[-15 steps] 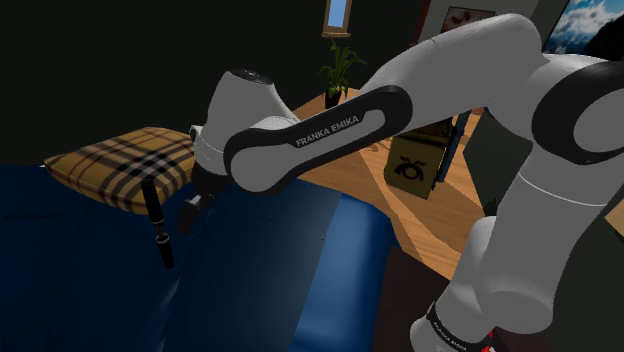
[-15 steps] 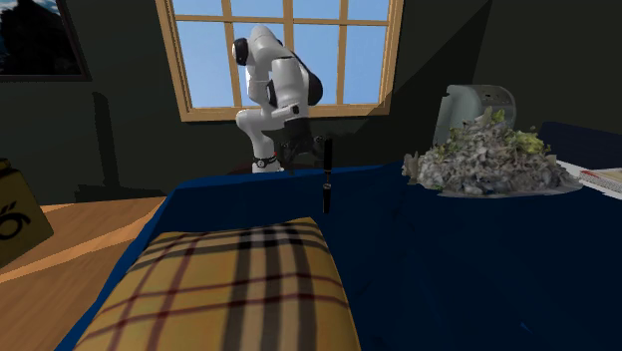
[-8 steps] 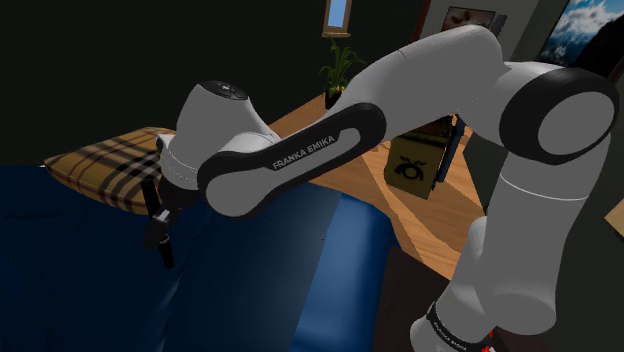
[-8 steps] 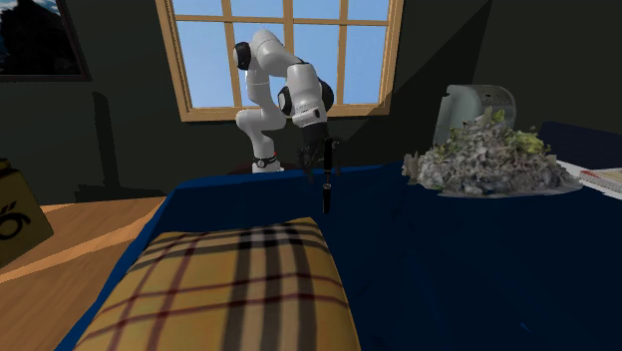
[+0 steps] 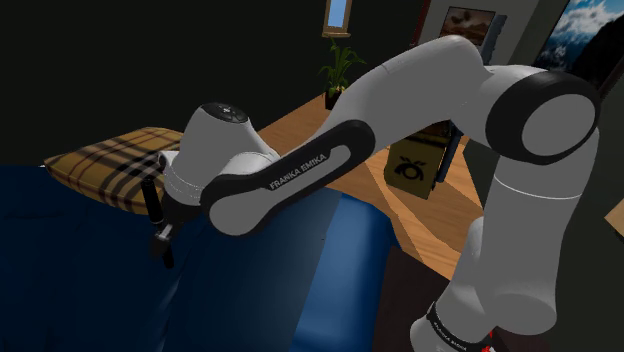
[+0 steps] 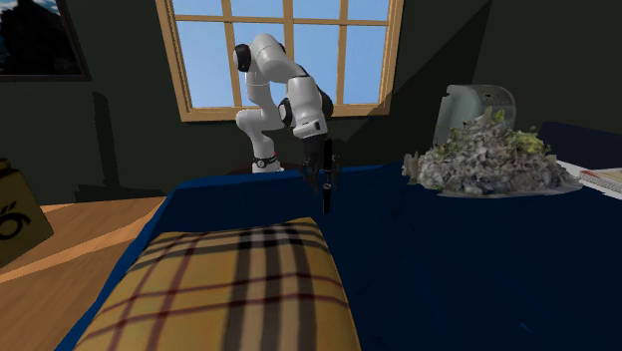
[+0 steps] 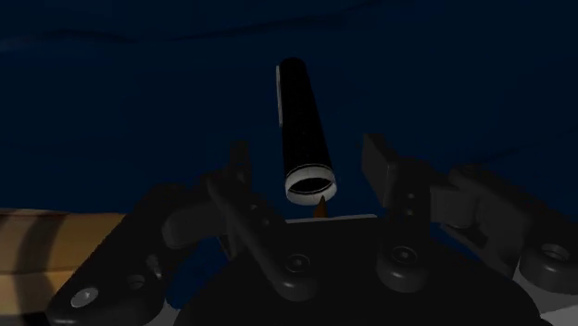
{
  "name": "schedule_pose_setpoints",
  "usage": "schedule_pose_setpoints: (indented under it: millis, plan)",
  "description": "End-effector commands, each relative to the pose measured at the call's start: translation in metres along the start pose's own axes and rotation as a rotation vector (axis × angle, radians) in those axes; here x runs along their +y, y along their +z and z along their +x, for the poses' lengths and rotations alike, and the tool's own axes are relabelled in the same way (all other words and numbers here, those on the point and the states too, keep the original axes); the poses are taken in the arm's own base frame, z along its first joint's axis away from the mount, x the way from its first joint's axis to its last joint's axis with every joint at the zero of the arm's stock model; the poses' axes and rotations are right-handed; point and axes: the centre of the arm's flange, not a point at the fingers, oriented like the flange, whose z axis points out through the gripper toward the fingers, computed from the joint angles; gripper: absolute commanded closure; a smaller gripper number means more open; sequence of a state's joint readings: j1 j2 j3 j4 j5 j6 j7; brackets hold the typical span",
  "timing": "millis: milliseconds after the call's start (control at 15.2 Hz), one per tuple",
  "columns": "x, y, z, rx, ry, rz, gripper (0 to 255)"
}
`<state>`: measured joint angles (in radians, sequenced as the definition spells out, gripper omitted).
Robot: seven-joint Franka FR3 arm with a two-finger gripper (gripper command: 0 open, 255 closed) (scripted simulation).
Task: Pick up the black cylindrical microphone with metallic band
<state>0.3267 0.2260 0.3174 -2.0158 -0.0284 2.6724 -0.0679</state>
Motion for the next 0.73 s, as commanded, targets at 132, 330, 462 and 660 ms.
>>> schedule_pose_setpoints:
  millis: [132, 330, 462, 660]
  plan:
    - [0.0, 0.001, 0.0, 0.0, 0.0, 0.0, 255]
    - [0.0, 0.001, 0.0, 0.0, 0.0, 0.0, 255]
    - [0.0, 0.001, 0.0, 0.0, 0.0, 0.0, 255]
    - [0.0, -0.009, 0.005, 0.0, 0.0, 0.0, 255]
